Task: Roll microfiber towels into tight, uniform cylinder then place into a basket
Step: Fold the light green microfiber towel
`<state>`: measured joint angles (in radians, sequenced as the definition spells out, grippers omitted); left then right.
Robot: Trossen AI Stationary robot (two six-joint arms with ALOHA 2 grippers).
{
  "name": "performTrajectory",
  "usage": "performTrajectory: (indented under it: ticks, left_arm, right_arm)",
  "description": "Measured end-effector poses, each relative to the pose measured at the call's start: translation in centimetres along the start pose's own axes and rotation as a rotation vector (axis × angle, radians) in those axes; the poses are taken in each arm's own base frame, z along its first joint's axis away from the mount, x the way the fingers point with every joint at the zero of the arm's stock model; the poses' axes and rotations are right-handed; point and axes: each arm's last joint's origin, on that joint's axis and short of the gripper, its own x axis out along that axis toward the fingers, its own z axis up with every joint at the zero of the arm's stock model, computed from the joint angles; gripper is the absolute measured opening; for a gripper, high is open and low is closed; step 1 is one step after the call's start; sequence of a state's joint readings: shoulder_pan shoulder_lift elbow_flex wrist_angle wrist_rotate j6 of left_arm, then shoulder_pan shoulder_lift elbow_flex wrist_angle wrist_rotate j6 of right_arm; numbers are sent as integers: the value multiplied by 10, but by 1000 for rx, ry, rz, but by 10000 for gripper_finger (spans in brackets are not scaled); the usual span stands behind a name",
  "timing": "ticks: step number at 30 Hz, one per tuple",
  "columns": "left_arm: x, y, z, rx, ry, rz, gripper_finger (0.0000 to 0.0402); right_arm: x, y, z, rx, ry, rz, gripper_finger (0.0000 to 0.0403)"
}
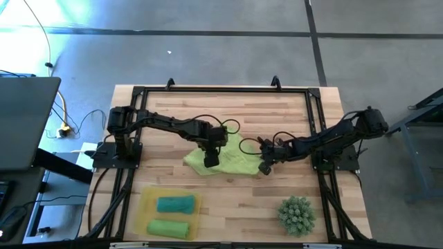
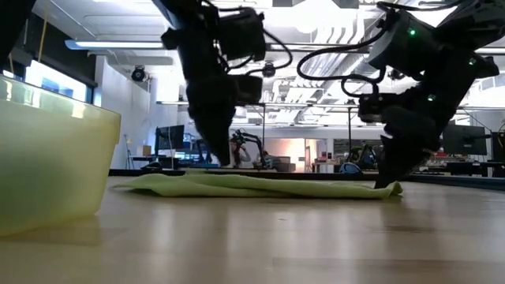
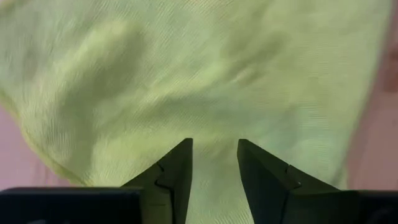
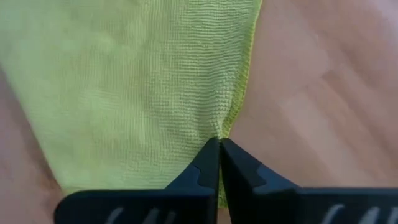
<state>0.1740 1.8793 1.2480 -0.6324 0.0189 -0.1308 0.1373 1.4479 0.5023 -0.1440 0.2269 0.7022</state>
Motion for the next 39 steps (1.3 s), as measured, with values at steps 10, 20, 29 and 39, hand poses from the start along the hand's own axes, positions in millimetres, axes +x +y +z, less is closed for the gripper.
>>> performTrajectory:
  ticks: [10,20,29,39]
  left_arm:
    - [-8,-1,24,272,-204,0,117]
    - [-21,-8,55,465,-565,24,117]
    - [-22,-14,54,594,-587,-117,117]
    - [-21,-22,53,606,-581,-105,117]
  right_arm:
    - [-40,12,22,-500,-194,-13,0]
    - [-85,54,50,-1041,-348,-14,0]
    - [-117,68,64,-1176,-340,-141,0]
    - [-151,75,87,-1234,-394,-283,0]
